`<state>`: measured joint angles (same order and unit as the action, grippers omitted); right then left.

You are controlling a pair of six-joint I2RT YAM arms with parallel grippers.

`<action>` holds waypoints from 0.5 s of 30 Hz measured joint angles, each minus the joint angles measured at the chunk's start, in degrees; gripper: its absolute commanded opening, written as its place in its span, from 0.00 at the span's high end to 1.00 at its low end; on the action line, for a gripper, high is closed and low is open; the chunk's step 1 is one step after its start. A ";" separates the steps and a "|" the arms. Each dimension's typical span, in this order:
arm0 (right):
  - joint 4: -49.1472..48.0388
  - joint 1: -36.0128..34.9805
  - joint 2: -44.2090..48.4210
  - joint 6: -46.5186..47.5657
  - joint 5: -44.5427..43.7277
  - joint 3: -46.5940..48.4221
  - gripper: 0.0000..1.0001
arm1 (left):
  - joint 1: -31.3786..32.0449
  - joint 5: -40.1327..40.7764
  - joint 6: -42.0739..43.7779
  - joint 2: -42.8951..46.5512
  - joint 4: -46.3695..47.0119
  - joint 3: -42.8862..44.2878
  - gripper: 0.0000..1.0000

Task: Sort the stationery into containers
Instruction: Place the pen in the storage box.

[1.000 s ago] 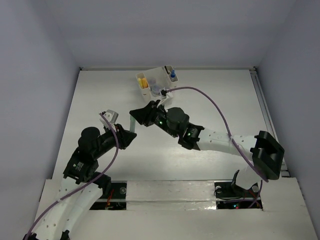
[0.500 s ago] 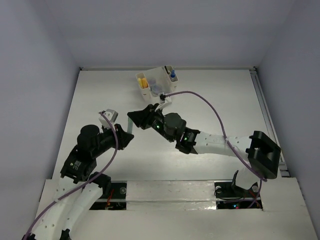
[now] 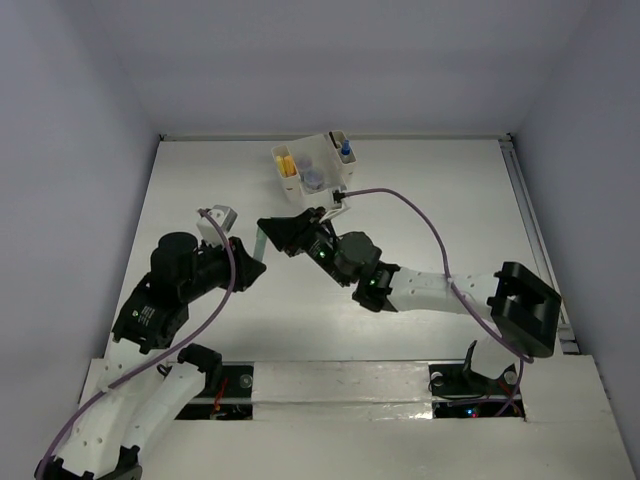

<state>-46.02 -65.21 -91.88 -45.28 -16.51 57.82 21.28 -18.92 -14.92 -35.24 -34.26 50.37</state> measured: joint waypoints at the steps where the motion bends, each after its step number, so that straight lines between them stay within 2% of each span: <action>1: 0.42 0.00 0.37 0.11 -0.15 -0.09 1.00 | 0.00 -0.39 -0.13 -0.15 0.04 0.00 1.00; 2: 0.92 0.00 0.79 0.35 -0.39 -0.09 1.00 | 0.00 -0.76 -0.31 -0.22 0.26 0.00 1.00; 4: 2.54 0.11 1.95 0.98 -0.72 0.17 1.00 | 0.00 -2.05 -0.61 -0.22 1.51 -0.31 0.92; 5: 3.37 0.31 2.58 1.53 -0.63 0.42 1.00 | 0.00 -2.60 -0.70 -0.17 2.40 -0.57 0.80; 6: 4.13 0.52 3.08 1.86 -0.42 0.72 1.00 | -0.02 -3.06 -0.94 -0.07 3.87 -1.09 0.73; 7: 5.35 1.18 3.54 2.23 0.94 1.25 1.00 | -0.04 -2.91 -1.16 0.09 5.27 -1.70 0.60; 10: 11.50 2.54 3.96 3.56 5.57 1.97 1.00 | -1.25 -1.27 -1.95 0.22 15.10 -3.10 0.45; 15: 19.98 10.40 1.55 6.93 7.52 9.27 1.00 | -1.90 -0.22 -1.99 3.34 19.28 -5.31 0.24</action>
<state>-26.04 -54.81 -90.32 -38.35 -8.99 67.09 19.38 -19.14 -16.91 -31.90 -14.98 45.06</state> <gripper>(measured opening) 0.334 0.673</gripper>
